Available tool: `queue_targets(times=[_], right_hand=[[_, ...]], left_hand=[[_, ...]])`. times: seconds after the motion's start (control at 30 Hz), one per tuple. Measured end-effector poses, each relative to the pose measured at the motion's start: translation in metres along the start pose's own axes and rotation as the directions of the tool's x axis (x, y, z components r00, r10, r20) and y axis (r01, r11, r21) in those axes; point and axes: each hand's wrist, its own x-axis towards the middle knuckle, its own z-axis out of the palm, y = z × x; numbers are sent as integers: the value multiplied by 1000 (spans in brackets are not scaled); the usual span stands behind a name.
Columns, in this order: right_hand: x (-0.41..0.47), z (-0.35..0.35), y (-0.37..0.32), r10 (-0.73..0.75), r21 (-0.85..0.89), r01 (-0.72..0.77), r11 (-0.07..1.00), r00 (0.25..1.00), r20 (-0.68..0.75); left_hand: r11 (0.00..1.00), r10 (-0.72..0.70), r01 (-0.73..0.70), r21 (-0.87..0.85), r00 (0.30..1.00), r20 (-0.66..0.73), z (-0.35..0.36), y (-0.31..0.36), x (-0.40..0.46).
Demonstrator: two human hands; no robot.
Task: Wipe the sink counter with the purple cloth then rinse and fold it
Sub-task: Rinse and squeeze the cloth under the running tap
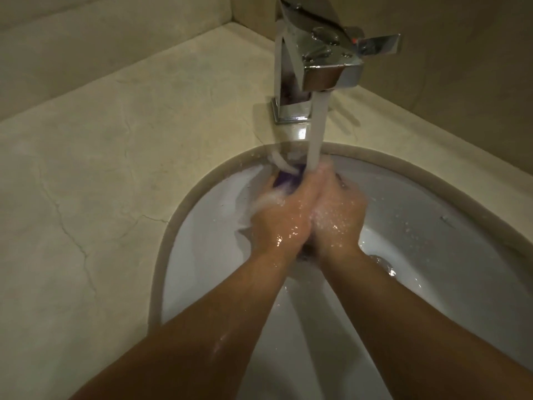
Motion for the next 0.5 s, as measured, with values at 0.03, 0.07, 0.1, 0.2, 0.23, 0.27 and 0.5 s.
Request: queue_targets(times=[0.03, 0.07, 0.1, 0.2, 0.23, 0.27, 0.5], right_hand=[[-1, 1, -1, 6, 7, -6, 1000, 1000, -29], [-1, 4, -1, 12, 11, -12, 1000, 999, -47], [-1, 5, 1, 13, 11, -12, 1000, 998, -62], [-1, 9, 3, -11, 51, 13, 999, 999, -37], [0, 9, 4, -37, 13, 38, 999, 999, -28], [1, 8, 4, -63, -32, 62, 998, 998, -18], [8, -10, 4, 102, 158, -108, 982, 994, 41]], left_hand=[[1000, 5, -4, 12, 999, -33, -1, -1, 1], [999, 20, -17, 47, 998, -61, -2, -1, 3], [995, 36, -27, 98, 995, -91, -3, -1, 4], [986, 20, 4, 166, 989, -144, -7, 5, 8], [985, 14, 12, 174, 989, -146, -8, 6, 9], [982, 2, 26, 185, 988, -151, -8, 7, 9], [973, -159, 147, 176, 985, 59, -6, 18, 2]])
